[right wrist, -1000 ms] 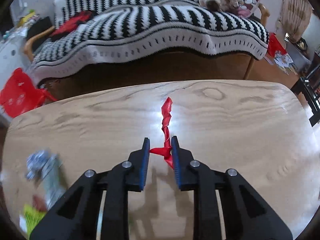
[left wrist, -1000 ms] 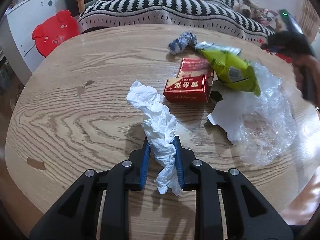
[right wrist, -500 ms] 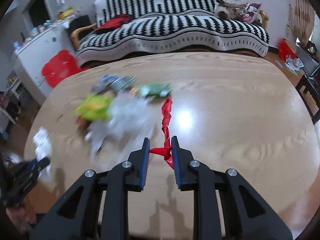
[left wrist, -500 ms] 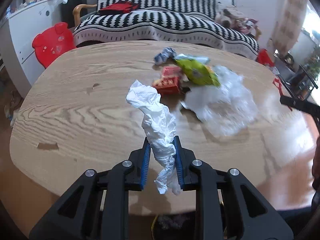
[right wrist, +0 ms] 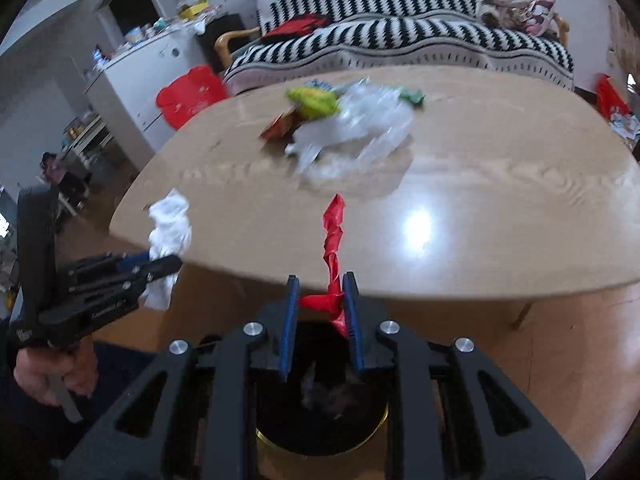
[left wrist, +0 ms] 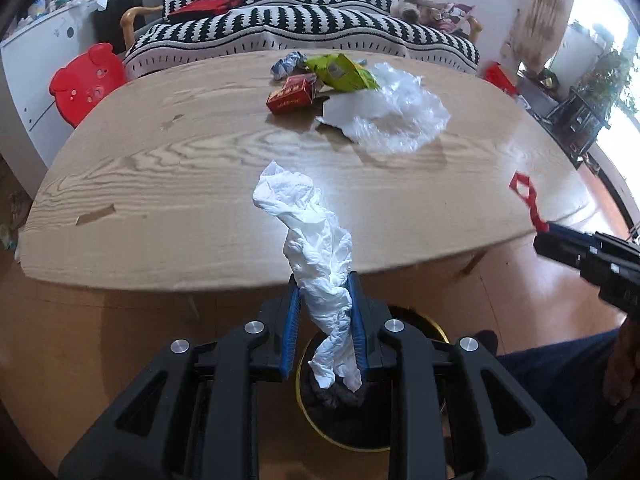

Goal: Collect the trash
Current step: 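Carry the tissue and ribbon over the bin and open both grippers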

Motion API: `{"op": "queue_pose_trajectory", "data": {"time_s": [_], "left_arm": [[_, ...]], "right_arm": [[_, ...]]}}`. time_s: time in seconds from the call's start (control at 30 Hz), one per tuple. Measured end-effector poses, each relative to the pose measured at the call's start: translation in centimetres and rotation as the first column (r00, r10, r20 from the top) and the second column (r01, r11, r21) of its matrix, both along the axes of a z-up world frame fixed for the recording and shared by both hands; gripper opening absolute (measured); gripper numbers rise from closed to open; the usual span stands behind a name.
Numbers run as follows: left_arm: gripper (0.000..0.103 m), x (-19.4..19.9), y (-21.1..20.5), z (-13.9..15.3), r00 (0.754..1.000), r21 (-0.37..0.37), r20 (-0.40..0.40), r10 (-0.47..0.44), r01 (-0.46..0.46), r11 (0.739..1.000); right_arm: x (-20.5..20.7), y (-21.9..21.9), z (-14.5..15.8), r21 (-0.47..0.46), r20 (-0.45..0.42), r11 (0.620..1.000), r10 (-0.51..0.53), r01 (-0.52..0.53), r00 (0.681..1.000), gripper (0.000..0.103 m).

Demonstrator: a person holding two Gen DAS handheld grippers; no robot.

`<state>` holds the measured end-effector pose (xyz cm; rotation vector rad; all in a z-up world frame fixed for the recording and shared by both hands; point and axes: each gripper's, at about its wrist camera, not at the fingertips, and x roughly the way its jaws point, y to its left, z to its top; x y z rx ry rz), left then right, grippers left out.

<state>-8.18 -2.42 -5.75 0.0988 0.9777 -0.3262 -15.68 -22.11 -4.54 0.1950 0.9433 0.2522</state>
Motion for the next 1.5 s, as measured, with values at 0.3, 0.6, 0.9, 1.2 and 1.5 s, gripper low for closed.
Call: {"op": "queue_pose_trajectory", "data": {"time_s": [0.3, 0.6, 0.9, 1.2, 1.5], "left_arm": [[0.022, -4.1, -1.9, -4.0, 0.986, 0.051, -0.114, -0.121, 0.128, 0.99], [0.022, -4.1, -3.1, -5.4, 0.968, 0.033, -0.187, -0.166, 0.175, 0.984], [0.022, -4.3, -3.4, -6.1, 0.96, 0.036, -0.216, -0.18, 0.192, 0.981], [0.023, -4.1, -3.6, -6.8, 0.954, 0.04, -0.235, -0.189, 0.203, 0.978], [0.048, -3.9, -3.6, -7.3, 0.95, 0.029, -0.258, -0.174, 0.188, 0.982]], "right_arm": [[-1.9, 3.0, -5.2, 0.015, -0.171, 0.995, 0.099, -0.098, 0.98, 0.023], [-1.1, 3.4, -7.1, 0.028, -0.259, 0.995, 0.102, -0.098, 0.961, 0.023], [-1.0, 3.5, -7.1, 0.035, -0.264, 0.993, 0.115, -0.11, 0.958, 0.024], [-1.1, 3.3, -7.0, 0.037, -0.263, 0.993, 0.114, -0.108, 0.958, 0.025], [-1.0, 2.9, -6.7, 0.052, -0.256, 0.995, 0.1, -0.09, 0.961, 0.053]]}}
